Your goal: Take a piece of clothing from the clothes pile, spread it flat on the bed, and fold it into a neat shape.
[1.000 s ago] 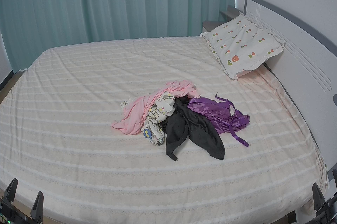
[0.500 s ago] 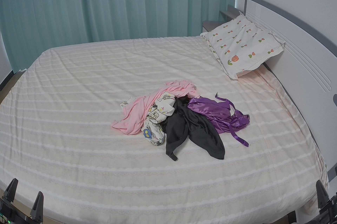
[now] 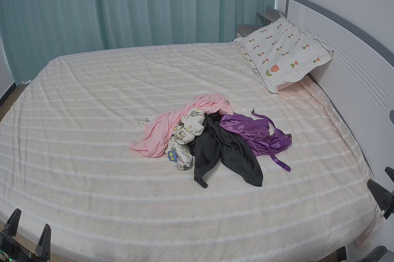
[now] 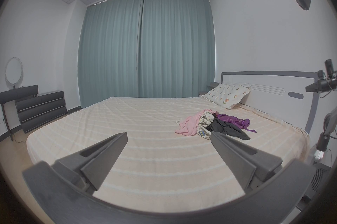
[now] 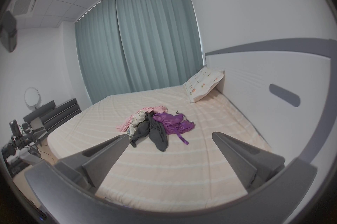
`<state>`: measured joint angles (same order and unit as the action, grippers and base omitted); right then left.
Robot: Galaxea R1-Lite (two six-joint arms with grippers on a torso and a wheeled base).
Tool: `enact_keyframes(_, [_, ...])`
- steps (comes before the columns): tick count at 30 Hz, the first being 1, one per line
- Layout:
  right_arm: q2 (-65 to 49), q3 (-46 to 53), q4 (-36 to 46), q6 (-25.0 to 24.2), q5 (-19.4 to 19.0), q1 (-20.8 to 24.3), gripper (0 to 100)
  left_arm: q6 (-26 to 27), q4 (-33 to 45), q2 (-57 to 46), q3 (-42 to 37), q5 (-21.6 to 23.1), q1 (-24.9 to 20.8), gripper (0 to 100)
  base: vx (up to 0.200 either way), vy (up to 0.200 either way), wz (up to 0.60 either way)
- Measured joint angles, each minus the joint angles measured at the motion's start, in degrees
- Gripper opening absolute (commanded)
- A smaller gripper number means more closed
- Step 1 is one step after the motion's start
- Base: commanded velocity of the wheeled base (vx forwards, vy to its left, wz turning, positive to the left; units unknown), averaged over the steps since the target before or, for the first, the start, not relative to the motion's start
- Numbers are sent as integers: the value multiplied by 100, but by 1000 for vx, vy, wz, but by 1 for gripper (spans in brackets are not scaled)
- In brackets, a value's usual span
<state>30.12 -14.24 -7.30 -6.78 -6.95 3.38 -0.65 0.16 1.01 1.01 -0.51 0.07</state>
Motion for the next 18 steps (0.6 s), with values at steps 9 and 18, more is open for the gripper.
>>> enact_keyframes(9, [2533,-345,-1301,-551,-130,411,100,0,-2,0,0,0,-5,100,0,0,0])
enact_keyframes(18, [5115,-944,-2395,-1123,-130,797,100,-1,0,0,0,2,-5,100,0,0,0])
